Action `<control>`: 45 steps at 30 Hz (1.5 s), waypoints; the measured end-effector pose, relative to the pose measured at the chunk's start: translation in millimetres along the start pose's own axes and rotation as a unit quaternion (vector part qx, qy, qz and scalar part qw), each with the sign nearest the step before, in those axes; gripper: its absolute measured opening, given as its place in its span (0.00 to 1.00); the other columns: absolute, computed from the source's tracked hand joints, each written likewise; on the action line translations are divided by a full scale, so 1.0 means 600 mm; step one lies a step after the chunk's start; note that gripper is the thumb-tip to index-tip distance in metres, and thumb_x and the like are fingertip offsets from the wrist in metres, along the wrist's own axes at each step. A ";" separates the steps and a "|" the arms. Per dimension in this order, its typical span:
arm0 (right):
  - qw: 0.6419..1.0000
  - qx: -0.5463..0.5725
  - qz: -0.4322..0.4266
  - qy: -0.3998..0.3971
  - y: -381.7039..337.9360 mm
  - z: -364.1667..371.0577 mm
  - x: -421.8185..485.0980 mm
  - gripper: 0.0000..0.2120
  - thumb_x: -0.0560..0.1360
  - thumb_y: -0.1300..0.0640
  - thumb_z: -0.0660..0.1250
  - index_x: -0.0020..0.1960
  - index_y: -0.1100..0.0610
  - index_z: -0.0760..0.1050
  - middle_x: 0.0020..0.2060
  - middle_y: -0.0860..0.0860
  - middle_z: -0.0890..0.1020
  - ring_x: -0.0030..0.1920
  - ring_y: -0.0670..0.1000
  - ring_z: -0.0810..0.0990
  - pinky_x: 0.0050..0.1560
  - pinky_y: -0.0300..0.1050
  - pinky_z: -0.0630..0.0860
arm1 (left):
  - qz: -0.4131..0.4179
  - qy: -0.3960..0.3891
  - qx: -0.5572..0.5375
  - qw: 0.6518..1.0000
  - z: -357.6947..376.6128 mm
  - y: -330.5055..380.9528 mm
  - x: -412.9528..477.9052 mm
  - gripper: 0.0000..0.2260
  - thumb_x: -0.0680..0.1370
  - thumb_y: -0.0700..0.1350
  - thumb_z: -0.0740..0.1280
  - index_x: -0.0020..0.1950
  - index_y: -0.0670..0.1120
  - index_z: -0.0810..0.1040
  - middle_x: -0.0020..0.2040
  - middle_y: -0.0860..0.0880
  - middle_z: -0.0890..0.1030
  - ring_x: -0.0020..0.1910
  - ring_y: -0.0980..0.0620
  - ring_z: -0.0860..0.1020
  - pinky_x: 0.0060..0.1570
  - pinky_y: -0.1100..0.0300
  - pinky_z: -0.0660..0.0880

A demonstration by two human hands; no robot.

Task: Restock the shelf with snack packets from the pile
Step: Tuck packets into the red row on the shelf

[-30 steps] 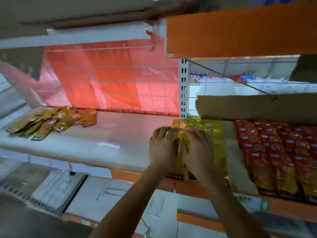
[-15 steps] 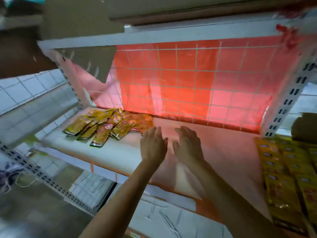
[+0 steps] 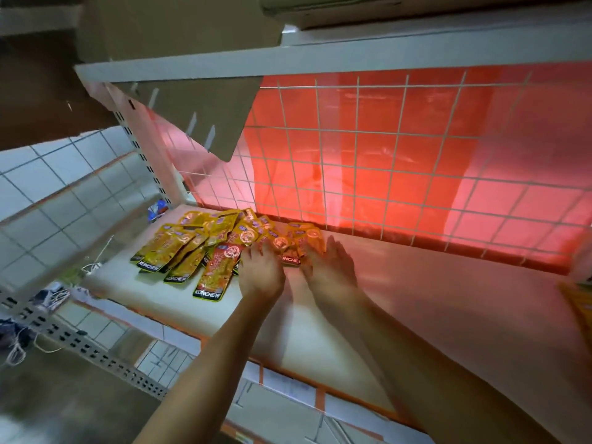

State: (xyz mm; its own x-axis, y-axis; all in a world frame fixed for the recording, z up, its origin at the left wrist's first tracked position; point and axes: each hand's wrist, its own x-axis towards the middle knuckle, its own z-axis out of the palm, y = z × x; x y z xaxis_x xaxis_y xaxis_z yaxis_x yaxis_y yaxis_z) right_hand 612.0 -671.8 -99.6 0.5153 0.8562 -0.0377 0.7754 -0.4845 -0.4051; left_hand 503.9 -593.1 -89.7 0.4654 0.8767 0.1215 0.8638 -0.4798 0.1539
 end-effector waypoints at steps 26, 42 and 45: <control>0.935 0.209 0.206 0.199 0.150 -0.101 -0.148 0.15 0.75 0.60 0.62 0.60 0.60 0.66 0.55 0.59 0.75 0.56 0.62 0.76 0.49 0.51 0.71 | 0.029 -0.022 -0.370 0.928 0.019 0.226 -0.135 0.34 0.70 0.51 0.75 0.72 0.48 0.65 0.57 0.43 0.76 0.56 0.42 0.76 0.51 0.56 0.71; 0.857 0.185 0.328 0.351 0.372 -0.236 -0.306 0.17 0.75 0.61 0.63 0.63 0.62 0.68 0.56 0.62 0.77 0.58 0.63 0.76 0.53 0.52 0.70 | 0.174 -0.108 -0.412 0.888 0.048 0.484 -0.216 0.22 0.73 0.35 0.67 0.68 0.42 0.73 0.57 0.42 0.77 0.57 0.44 0.75 0.52 0.66 0.66; 0.840 0.186 0.348 0.373 0.409 -0.257 -0.327 0.17 0.76 0.63 0.61 0.64 0.63 0.67 0.56 0.64 0.77 0.58 0.65 0.76 0.55 0.54 0.71 | 0.212 -0.133 -0.363 0.898 0.063 0.521 -0.217 0.13 0.74 0.41 0.69 0.58 0.44 0.79 0.53 0.43 0.80 0.54 0.44 0.76 0.52 0.60 0.70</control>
State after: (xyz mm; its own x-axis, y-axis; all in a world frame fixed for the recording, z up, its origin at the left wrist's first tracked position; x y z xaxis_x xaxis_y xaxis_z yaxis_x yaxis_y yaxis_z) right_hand 757.4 -986.2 -50.5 0.9892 -0.0293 0.1436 0.0958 -0.6124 -0.7847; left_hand 720.7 -855.9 -94.5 0.8353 0.5413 0.0959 0.2902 -0.5823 0.7594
